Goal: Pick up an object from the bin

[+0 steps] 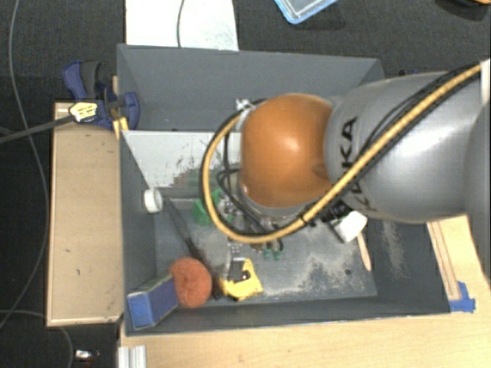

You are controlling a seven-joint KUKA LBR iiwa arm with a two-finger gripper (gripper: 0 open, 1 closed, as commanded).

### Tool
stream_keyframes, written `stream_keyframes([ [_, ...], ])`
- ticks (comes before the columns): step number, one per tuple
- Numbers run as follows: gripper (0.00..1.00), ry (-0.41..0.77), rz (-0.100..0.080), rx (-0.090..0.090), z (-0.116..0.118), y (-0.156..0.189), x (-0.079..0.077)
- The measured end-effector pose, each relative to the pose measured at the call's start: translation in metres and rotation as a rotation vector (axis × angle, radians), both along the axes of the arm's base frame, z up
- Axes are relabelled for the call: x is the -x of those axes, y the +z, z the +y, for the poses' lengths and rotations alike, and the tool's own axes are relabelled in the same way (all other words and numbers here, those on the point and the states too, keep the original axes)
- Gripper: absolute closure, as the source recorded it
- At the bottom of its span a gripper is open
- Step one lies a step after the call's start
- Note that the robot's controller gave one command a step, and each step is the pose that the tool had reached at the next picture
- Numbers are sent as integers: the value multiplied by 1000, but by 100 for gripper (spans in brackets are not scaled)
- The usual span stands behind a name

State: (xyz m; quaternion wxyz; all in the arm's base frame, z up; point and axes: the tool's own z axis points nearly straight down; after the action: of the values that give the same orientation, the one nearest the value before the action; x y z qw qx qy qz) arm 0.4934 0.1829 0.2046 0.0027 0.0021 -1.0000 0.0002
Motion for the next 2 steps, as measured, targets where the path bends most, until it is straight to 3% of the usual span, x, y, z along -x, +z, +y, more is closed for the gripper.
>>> stream_keyframes([
  [1, 0, -6, -7, -1, -1, 4, -2],
  [2, 0, -31, -12, -3, -35, -88, 3],
])
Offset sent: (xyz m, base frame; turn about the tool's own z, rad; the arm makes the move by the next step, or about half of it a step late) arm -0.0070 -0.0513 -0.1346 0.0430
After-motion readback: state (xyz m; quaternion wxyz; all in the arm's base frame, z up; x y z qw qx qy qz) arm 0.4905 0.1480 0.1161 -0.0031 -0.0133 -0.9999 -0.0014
